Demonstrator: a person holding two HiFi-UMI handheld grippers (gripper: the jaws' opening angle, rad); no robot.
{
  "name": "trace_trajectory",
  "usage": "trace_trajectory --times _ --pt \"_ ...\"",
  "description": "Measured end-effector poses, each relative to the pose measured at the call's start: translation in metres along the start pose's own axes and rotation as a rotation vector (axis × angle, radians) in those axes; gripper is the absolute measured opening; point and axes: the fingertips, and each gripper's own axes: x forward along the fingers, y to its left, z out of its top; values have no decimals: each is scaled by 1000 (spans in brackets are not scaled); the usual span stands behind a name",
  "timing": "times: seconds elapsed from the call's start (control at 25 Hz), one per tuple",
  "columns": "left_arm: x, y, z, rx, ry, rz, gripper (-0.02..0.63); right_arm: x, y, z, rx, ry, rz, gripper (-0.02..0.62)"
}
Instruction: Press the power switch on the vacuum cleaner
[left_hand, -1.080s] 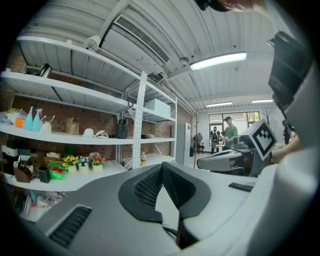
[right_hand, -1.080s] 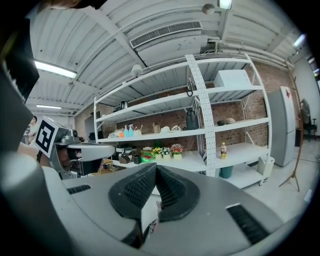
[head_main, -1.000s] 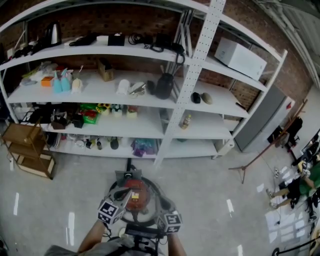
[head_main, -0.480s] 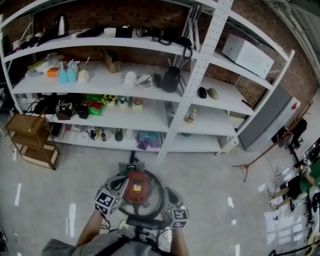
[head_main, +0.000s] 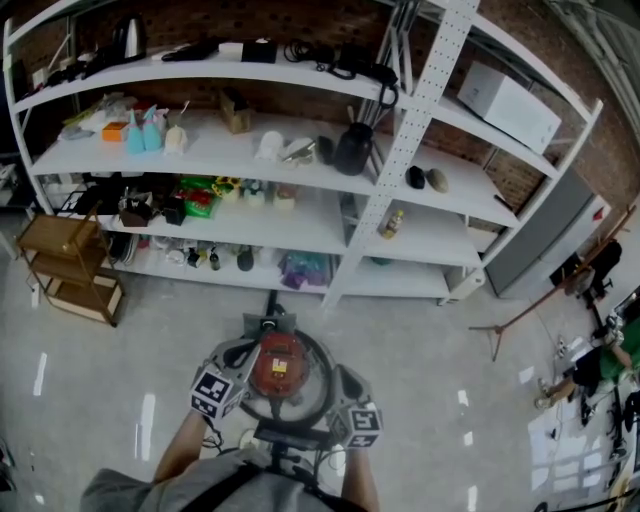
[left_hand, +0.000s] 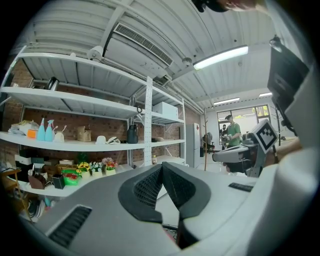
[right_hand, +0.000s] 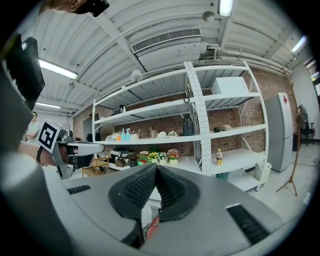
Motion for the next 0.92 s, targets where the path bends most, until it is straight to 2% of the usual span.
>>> trace_trajectory --times 0.92 --pt "2 10 -2 -11 0 12 6 10 -1 -6 -1 -5 18 11"
